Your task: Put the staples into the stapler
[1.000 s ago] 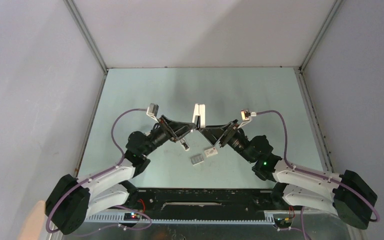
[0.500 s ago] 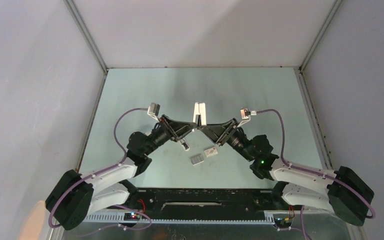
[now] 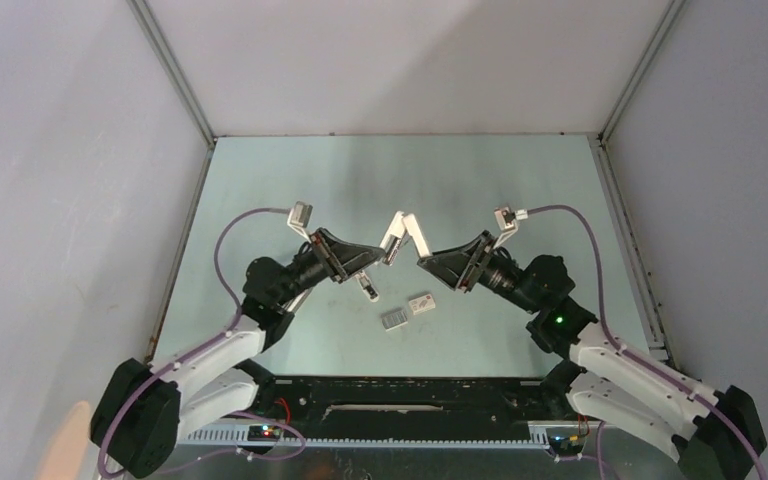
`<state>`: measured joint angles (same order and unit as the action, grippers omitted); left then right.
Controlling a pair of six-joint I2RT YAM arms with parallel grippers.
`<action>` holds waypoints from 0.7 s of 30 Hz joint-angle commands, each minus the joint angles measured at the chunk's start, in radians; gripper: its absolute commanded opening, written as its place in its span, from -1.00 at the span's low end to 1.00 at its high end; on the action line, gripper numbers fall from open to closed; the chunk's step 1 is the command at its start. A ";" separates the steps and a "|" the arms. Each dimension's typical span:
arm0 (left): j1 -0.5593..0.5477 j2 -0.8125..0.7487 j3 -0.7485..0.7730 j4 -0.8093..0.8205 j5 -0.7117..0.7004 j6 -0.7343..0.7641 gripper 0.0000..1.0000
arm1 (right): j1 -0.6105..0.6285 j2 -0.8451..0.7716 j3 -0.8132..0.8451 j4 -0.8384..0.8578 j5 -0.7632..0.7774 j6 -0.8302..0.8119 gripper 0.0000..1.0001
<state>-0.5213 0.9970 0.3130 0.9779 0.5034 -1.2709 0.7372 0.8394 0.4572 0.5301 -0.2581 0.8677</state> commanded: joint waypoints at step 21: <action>-0.078 -0.176 0.237 -0.889 -0.033 0.661 -1.00 | -0.531 -0.005 0.486 -0.737 -0.692 -0.269 -1.00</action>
<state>-0.5812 0.8371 0.5129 0.1139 0.5266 -0.6621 0.2104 0.8192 0.8806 -0.1059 -0.9272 0.6613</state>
